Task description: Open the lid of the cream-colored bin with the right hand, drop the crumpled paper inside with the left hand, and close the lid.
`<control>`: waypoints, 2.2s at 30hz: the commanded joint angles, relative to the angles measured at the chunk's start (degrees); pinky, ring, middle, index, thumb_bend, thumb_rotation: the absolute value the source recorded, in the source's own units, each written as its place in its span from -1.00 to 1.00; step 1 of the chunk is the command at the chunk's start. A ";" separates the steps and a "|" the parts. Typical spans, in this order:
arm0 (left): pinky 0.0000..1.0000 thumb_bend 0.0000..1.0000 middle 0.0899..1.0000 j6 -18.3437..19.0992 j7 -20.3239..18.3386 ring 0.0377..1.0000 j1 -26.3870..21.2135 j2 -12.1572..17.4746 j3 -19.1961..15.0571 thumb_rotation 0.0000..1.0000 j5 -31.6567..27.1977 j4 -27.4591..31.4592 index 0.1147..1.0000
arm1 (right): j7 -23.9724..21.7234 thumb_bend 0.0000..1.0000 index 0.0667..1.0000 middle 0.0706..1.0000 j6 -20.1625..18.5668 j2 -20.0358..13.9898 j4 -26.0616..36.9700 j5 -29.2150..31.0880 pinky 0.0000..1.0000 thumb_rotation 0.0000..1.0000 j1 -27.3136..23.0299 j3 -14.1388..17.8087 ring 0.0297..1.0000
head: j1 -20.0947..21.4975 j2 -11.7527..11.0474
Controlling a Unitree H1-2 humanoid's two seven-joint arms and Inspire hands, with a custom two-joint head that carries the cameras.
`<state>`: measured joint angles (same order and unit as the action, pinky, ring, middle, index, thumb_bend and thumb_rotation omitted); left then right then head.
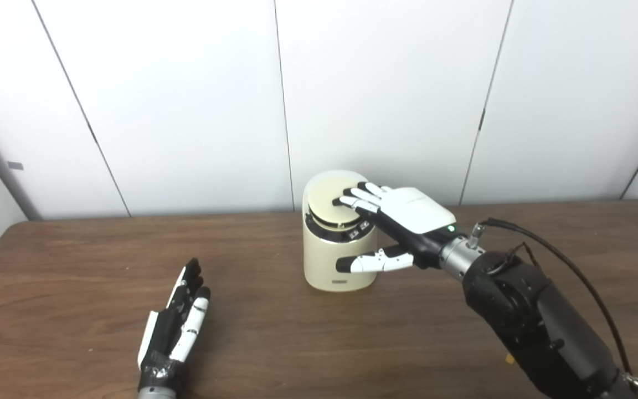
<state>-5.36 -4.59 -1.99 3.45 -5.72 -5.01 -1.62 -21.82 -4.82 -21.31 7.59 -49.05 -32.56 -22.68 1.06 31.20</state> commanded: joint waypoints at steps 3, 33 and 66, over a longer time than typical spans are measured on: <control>1.00 -0.25 1.00 0.30 0.60 1.00 3.44 -2.73 1.27 0.21 -0.62 -3.19 1.00 | 2.17 0.13 0.76 0.88 2.67 0.34 0.25 -1.88 0.94 1.00 -1.72 -0.13 1.00 | -0.12 0.24; 1.00 -0.25 1.00 0.56 0.85 1.00 4.60 -3.08 1.13 0.18 -0.38 -0.80 1.00 | 1.20 0.16 0.72 0.91 2.51 -0.30 2.07 -10.12 0.95 1.00 1.07 1.02 1.00 | -0.77 2.59; 1.00 -0.38 1.00 0.77 1.14 1.00 4.50 -3.22 1.67 0.12 -0.64 -0.27 1.00 | 0.24 0.14 0.70 0.87 3.45 -0.46 0.31 -9.45 0.98 1.00 0.96 1.33 1.00 | -0.88 3.52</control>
<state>-4.68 -3.45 -0.81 1.79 -5.12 -5.01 0.29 -20.31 -1.56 -20.98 8.55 -58.32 -29.92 -21.63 0.18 34.54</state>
